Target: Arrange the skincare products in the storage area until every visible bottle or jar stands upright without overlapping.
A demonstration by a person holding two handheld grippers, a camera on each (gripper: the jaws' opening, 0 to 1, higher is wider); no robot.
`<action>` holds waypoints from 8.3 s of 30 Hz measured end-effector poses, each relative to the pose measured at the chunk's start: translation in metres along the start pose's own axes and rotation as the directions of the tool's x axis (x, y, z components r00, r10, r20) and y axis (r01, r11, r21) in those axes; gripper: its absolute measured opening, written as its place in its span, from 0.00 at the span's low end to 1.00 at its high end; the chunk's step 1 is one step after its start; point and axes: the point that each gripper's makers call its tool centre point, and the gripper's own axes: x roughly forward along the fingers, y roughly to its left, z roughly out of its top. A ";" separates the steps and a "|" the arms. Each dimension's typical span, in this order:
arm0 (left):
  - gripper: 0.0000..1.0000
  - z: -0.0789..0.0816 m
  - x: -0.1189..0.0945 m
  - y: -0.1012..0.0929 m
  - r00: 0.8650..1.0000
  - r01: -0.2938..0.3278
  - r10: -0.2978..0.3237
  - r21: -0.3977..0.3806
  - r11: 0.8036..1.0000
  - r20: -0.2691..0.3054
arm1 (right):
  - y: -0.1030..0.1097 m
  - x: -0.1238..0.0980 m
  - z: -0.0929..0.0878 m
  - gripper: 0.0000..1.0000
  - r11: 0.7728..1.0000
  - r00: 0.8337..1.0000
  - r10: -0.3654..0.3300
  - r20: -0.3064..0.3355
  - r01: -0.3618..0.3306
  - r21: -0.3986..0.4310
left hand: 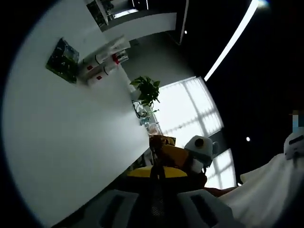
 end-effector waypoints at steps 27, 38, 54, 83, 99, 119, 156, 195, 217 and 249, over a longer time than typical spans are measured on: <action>0.00 0.023 -0.008 0.000 0.993 -0.042 0.054 -0.107 0.993 0.105 | -0.002 0.006 -0.008 0.07 0.999 0.999 -0.010 -0.035 0.008 -0.051; 0.00 0.009 -0.002 0.002 0.993 -0.118 0.118 -0.015 0.993 0.025 | -0.012 0.006 -0.010 0.03 0.999 0.998 -0.039 -0.049 0.040 0.012; 0.00 0.025 -0.003 0.008 0.991 -0.128 0.129 -0.024 0.991 0.041 | -0.017 0.007 -0.007 0.12 0.996 0.997 -0.076 -0.026 0.074 -0.053; 0.01 0.165 -0.054 0.080 0.957 -0.263 0.269 -0.070 0.962 0.106 | -0.029 0.013 -0.020 0.28 0.978 0.986 -0.150 -0.077 0.136 -0.160; 0.01 0.256 -0.061 0.149 0.912 -0.381 0.390 -0.087 0.920 0.130 | -0.032 0.015 -0.032 0.24 0.979 0.978 -0.158 -0.134 0.138 -0.147; 0.01 0.291 -0.054 0.220 0.850 -0.526 0.527 -0.040 0.849 0.008 | -0.037 0.017 -0.044 0.21 0.980 0.965 -0.172 -0.196 0.147 -0.136; 0.39 0.300 -0.083 0.220 0.635 -0.722 0.760 0.245 0.647 -0.137 | -0.037 0.016 -0.048 0.16 0.973 0.957 -0.185 -0.224 0.147 -0.178; 0.65 0.305 -0.174 0.233 0.343 -0.896 0.928 0.347 0.277 0.146 | -0.037 0.014 -0.045 0.12 0.965 0.959 -0.189 -0.213 0.142 -0.219; 0.65 0.307 -0.184 0.244 0.249 -0.931 0.942 0.325 0.169 0.223 | -0.039 0.015 -0.048 0.11 0.964 0.953 -0.199 -0.228 0.147 -0.224; 0.42 0.303 -0.181 0.246 0.286 -0.919 0.924 0.345 0.190 0.253 | -0.042 0.013 -0.049 0.07 0.954 0.948 -0.215 -0.234 0.153 -0.258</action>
